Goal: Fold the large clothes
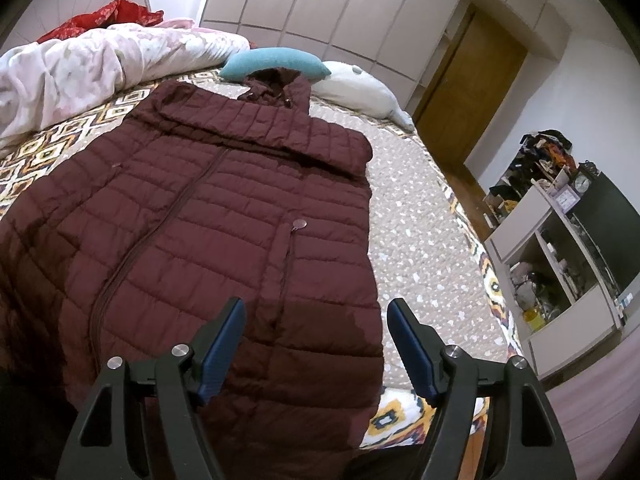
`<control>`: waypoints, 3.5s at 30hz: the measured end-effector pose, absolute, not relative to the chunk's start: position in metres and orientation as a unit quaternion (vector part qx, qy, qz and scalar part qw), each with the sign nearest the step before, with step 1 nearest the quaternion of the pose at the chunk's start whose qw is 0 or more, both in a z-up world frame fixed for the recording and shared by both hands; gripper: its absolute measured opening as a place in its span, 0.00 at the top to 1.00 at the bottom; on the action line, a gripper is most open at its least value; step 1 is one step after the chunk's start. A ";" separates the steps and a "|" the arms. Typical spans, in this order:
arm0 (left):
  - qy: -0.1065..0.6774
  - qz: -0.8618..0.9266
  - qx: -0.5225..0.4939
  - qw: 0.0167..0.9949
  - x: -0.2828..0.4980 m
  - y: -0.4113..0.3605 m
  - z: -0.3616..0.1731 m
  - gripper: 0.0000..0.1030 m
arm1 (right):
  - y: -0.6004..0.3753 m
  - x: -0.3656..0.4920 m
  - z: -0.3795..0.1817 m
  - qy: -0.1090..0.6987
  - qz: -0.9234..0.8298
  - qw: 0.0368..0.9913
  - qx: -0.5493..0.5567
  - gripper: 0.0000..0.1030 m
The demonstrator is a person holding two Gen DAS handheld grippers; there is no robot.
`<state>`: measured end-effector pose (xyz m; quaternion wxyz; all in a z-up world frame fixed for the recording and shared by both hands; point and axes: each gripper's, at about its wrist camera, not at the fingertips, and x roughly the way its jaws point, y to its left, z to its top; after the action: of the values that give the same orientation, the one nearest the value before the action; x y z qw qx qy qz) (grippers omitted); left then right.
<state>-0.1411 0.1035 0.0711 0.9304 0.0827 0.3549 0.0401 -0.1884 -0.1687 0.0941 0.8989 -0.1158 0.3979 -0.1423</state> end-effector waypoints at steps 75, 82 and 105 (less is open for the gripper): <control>0.478 -0.190 -0.235 0.825 -0.140 0.273 -0.073 0.20 | -0.334 -0.254 -0.084 0.515 0.155 0.746 0.392 0.16; 0.468 -0.198 -0.222 0.832 -0.152 0.259 -0.076 0.19 | -0.299 -0.267 -0.115 0.586 0.167 0.715 0.343 0.16; 0.474 -0.184 -0.207 0.836 -0.170 0.241 -0.006 0.81 | -0.271 -0.280 0.008 0.505 0.262 0.768 0.295 0.69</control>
<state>-0.1704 0.2413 -0.0058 0.8355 -0.2075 0.4742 -0.1842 -0.2802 -0.2712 0.0083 0.7678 0.2950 0.5049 0.2618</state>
